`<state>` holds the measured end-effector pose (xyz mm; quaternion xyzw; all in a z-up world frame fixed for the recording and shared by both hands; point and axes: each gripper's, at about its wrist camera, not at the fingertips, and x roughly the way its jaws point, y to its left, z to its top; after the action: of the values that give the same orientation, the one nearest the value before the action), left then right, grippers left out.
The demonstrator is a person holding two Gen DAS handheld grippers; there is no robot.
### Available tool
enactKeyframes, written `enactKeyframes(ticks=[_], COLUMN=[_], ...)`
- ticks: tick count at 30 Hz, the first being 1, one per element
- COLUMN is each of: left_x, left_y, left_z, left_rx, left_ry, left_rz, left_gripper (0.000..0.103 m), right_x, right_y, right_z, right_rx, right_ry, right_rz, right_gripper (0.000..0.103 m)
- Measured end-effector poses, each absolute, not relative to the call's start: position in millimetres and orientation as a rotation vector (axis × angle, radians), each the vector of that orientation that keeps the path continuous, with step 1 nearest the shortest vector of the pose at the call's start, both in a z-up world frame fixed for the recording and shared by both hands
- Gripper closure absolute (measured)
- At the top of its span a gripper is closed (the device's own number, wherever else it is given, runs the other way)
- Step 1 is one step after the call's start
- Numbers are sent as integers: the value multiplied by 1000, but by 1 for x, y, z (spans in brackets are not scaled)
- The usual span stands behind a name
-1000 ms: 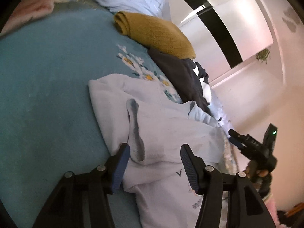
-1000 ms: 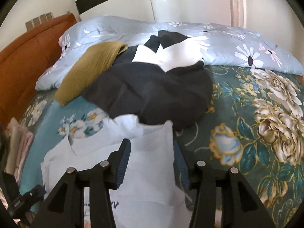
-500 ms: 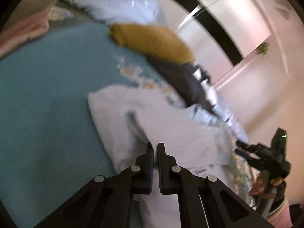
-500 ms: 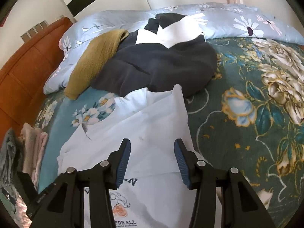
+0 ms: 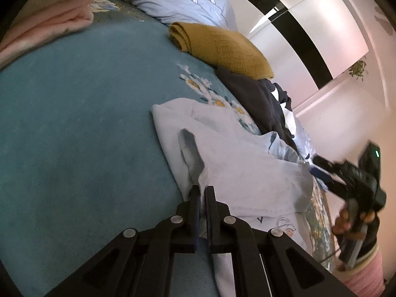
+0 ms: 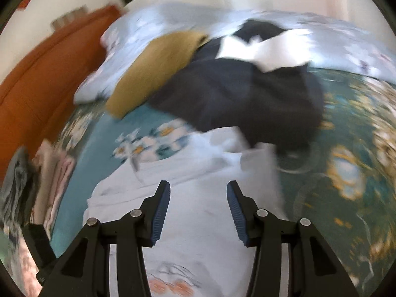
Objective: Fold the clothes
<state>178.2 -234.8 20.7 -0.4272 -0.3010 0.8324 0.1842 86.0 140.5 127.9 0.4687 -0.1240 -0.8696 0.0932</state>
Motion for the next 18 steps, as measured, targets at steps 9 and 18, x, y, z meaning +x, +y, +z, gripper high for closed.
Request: enactKeyframes(ticks=[9, 18], left_x=[176, 175], left_y=[-236, -239], left_z=[18, 15], left_rx=[-1210, -1215], left_ry=[-867, -896], left_rz=[2325, 2296], left_gripper=[98, 98], right_x=[19, 10], right_y=[122, 204], right_z=[93, 103], right_rx=[1671, 1708], right_ry=[-35, -241], right_rz=[-2573, -2755], right_gripper=[54, 54])
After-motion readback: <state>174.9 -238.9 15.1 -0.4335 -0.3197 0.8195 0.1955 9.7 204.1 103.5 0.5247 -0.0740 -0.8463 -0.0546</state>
